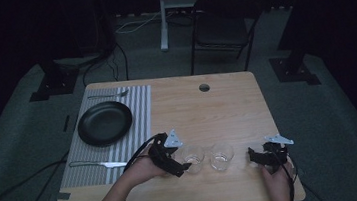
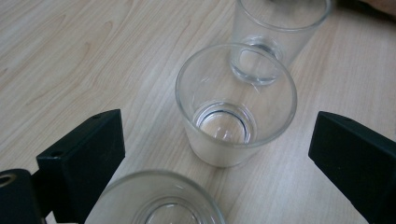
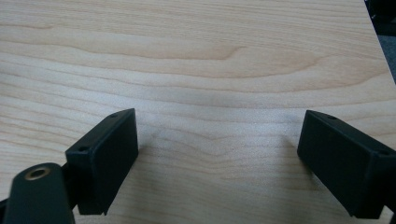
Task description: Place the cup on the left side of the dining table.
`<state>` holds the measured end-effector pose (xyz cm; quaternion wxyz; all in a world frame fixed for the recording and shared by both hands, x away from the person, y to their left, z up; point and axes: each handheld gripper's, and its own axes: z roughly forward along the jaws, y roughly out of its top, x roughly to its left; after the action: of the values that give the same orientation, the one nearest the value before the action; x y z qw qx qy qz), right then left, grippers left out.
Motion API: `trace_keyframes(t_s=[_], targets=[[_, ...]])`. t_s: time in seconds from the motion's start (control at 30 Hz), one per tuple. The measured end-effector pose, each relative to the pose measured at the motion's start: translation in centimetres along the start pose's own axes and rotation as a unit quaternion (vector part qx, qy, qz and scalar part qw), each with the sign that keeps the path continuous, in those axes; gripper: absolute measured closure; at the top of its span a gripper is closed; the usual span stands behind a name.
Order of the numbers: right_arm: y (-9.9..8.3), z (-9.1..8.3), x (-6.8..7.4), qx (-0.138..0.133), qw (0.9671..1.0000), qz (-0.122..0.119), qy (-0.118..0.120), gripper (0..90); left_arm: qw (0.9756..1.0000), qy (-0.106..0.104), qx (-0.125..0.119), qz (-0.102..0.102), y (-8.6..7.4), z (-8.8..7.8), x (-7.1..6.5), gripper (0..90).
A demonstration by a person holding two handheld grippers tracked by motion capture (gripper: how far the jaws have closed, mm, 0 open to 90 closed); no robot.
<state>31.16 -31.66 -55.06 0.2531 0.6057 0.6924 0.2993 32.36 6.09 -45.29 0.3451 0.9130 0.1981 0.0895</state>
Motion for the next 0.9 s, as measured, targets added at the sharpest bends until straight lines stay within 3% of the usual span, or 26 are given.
trace_keyframes(t_s=[0.13, 0.37, 0.57, 0.73, 0.9], targets=[[0.0, 0.0, 0.0, 0.000, 1.0000, 0.000, 0.000, 11.9, 0.9997, 0.002, 0.018, 0.015, 0.8, 0.7, -0.3, 4.1], [0.0, 0.0, 0.0, 0.000, 1.0000, 0.000, 0.000, 11.9, 0.9989, -0.009, 0.040, 0.023, 1.6, 2.0, -0.7, 4.1], [0.0, 0.0, 0.0, 0.000, 1.0000, 0.000, 0.000, 11.9, 0.9974, -0.002, 0.064, 0.033, 2.2, 3.0, -1.1, 4.1], [0.0, 0.0, 0.0, 0.000, 1.0000, 0.000, 0.000, 11.9, 0.9960, -0.002, 0.082, 0.035, 2.6, 3.8, -1.2, 4.1], [0.0, 0.0, 0.0, 0.000, 1.0000, 0.000, 0.000, 11.9, 0.9945, 0.012, 0.101, 0.025, 3.0, 4.3, -1.1, 4.3]])
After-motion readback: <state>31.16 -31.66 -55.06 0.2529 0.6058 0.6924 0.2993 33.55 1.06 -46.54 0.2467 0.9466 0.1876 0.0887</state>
